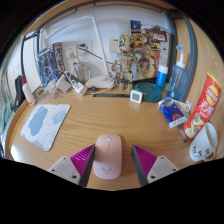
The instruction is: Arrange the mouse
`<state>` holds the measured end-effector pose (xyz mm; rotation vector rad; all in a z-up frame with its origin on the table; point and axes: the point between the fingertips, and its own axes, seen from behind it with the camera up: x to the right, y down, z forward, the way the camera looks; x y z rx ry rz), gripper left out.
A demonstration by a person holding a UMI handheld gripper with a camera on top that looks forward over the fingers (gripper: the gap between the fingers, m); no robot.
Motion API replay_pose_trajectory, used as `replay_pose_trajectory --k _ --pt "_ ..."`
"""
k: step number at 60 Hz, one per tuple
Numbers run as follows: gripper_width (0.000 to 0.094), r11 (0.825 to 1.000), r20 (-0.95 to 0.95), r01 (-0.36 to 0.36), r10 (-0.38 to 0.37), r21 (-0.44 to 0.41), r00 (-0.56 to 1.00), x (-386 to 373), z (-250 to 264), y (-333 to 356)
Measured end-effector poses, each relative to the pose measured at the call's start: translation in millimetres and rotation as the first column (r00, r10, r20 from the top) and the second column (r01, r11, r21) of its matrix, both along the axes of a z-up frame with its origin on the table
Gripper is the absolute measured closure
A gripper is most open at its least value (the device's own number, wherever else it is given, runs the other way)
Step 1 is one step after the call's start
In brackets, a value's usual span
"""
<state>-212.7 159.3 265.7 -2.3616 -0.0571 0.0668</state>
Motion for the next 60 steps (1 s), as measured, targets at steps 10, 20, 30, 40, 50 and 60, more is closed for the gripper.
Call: replay_pose_trajectory --k 10,20,30,40,50,60 --pt "0.0407 0.999 0.017 0.029 -0.029 0.014 0.999 1.8 10.1 13.2" --pt "0.0528 0.997 0.040 0.067 -0.068 0.022 0.997 3.0 2.1 6.6" --pt "0.0666 0.993 0.039 0.102 -0.100 -0.055 0.994 -5.0 -3.5 12.4" --pt "0.0684 0.983 0.054 0.155 -0.151 -0.097 0.987 -2.1 2.6 18.8" --pt "0.0683 0.967 0.053 0.251 -0.249 -0.037 0.967 -19.3 67.1 48.9" --pt "0.0682 0.941 0.023 0.295 -0.302 0.166 0.953 -62.8 207.6 109.2"
